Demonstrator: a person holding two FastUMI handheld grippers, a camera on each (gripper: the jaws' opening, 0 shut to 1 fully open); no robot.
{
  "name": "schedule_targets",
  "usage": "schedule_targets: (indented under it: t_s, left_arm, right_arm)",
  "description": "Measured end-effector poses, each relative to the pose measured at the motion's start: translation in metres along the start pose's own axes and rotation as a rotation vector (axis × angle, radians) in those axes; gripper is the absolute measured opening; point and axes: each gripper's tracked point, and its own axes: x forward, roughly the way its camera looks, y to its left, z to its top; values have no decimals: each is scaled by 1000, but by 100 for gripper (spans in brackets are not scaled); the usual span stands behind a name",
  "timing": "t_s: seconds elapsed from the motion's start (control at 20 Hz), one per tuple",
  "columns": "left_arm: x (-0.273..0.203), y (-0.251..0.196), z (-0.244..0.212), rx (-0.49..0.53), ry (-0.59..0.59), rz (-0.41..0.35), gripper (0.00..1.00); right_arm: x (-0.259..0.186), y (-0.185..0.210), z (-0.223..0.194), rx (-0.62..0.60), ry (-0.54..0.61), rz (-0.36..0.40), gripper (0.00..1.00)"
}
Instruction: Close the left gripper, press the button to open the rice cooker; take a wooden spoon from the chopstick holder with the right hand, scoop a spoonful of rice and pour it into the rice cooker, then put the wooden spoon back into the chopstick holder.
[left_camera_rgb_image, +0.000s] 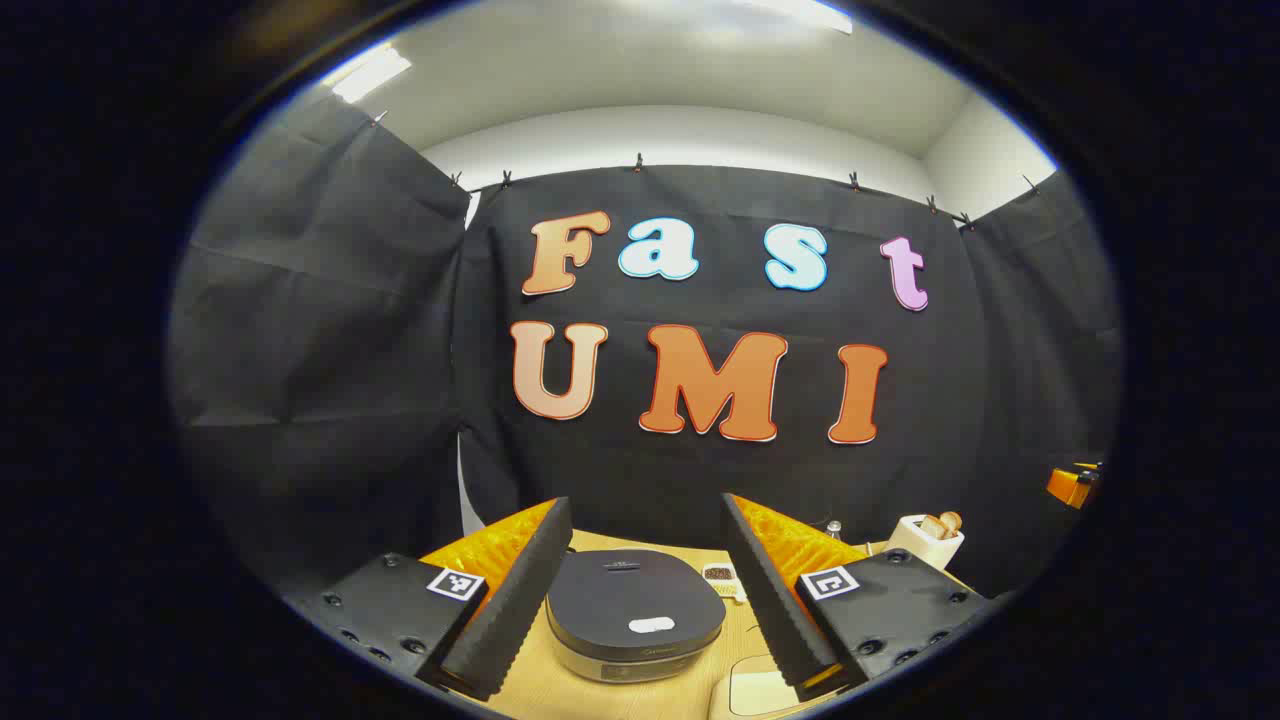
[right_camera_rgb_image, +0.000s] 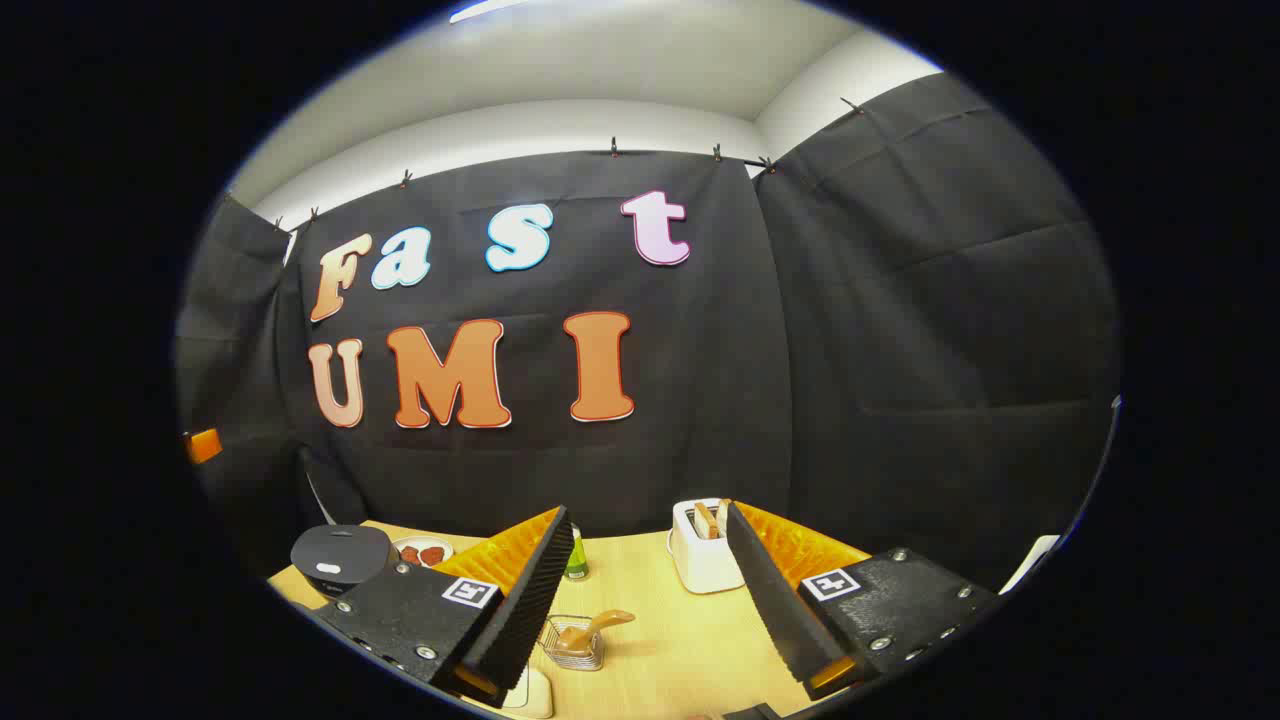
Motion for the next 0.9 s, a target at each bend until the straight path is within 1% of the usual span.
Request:
schedule_targets:
  t_s: [0.1,0.25,0.4,0.5,0.6,0.7,0.75,0.8,0.9]
  left_arm:
    - [-8,-3,6,21,-12,11,100]
    - [-14,-14,9,2,-21,-7,100]
    - [-4,-15,7,-19,-4,-30,100]
    - [4,-13,10,-14,1,-46,100]
    - [13,-9,21,-5,-26,-61,100]
    - [19,-12,22,4,-22,-96,100]
    - [21,-10,20,13,-19,-106,100]
    - [22,-6,23,18,-29,-108,100]
    - [27,-1,22,8,-27,-108,100]
  right_arm:
    - [3,-6,-4,4,15,11,95]
    - [4,-10,-1,-14,3,9,95]
    - [2,-14,1,-47,-8,-22,95]
    - [-1,-8,4,-42,-15,-26,95]
    - [-4,-4,9,-42,-32,-39,95]
    - [-3,-4,14,-34,-48,-75,95]
    - [-4,-2,12,-24,-46,-79,95]
    - [-5,4,10,-18,-38,-71,95]
    - [-8,6,6,-17,-24,-85,95]
